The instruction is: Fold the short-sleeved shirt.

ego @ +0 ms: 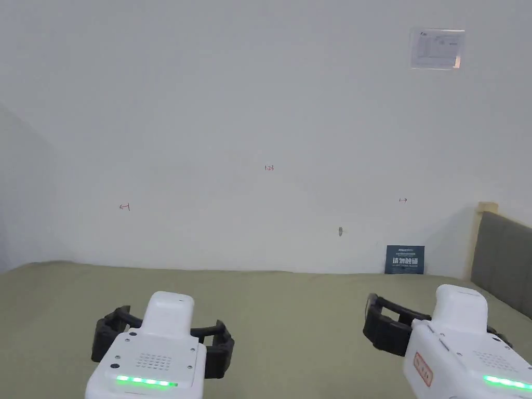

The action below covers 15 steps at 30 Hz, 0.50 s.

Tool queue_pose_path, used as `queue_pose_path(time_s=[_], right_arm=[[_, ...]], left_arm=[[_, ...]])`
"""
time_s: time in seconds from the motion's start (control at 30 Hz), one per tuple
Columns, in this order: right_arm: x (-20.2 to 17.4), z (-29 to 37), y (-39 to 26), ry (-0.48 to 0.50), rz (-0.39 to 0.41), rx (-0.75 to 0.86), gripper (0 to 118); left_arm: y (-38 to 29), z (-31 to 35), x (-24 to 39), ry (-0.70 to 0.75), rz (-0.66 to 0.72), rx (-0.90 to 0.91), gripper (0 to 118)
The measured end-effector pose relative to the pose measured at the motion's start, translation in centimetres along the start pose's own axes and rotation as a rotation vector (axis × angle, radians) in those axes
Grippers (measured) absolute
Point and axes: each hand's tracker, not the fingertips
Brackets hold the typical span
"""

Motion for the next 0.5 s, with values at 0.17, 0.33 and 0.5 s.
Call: queue_pose_path(time_s=[0.17,0.33,0.5], right_arm=[[-1.1,0.3,-0.6,0.008,0.127,-0.003,118],[-1.7,0.5,-0.4,0.019,0.162,0.015,118],[-1.7,0.6,-0.3,0.022,0.165,0.009,118]], left_arm=[[0.9,0.6,-1.3,-0.032,0.113,0.031,118],[1.1,0.4,-1.9,-0.038,0.111,0.034,118],[1.5,0.4,-2.0,-0.051,0.148,0.031,118]])
